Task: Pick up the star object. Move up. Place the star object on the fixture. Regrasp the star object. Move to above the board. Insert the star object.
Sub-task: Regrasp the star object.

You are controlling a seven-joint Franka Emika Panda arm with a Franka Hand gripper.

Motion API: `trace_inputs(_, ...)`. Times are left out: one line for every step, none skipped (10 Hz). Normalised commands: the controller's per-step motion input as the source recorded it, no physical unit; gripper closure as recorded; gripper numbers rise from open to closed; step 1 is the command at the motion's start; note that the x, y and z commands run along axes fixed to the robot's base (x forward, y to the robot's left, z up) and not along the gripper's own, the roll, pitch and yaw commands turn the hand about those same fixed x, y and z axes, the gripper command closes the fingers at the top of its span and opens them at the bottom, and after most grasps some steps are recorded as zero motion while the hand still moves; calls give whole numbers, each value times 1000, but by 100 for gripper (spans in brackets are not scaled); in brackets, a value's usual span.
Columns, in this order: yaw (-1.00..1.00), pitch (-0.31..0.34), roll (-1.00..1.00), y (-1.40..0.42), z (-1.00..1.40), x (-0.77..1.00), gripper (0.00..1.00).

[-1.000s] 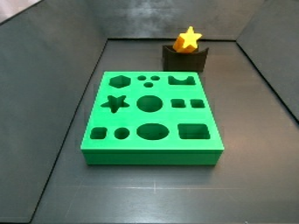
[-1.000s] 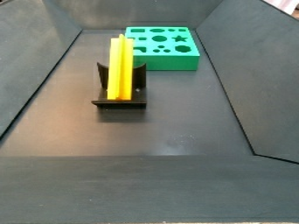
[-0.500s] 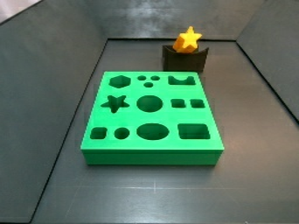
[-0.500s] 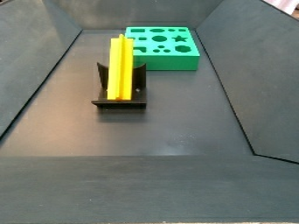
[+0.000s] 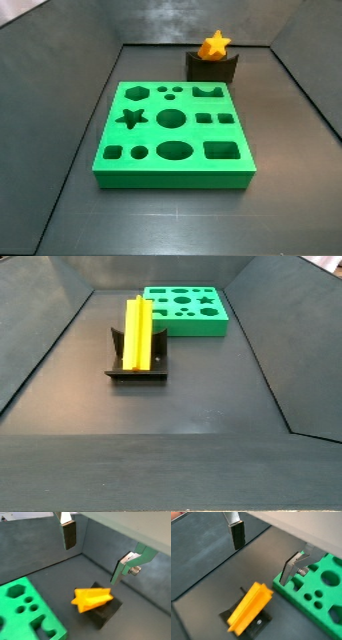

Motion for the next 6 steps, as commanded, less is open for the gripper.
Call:
trace_inputs(33,73,1000,-28,-4,53,0)
trace_inputs(40,91,1000,-31,2,70,0)
trace_inputs(47,107,1000,-36,-3,84,0)
trace_inputs(57,126,1000,-37,-10,100,0)
trace_inputs(63,141,1000,-40,-9,106,0)
trace_inputs(83,171,1000,-45,-9,114,0)
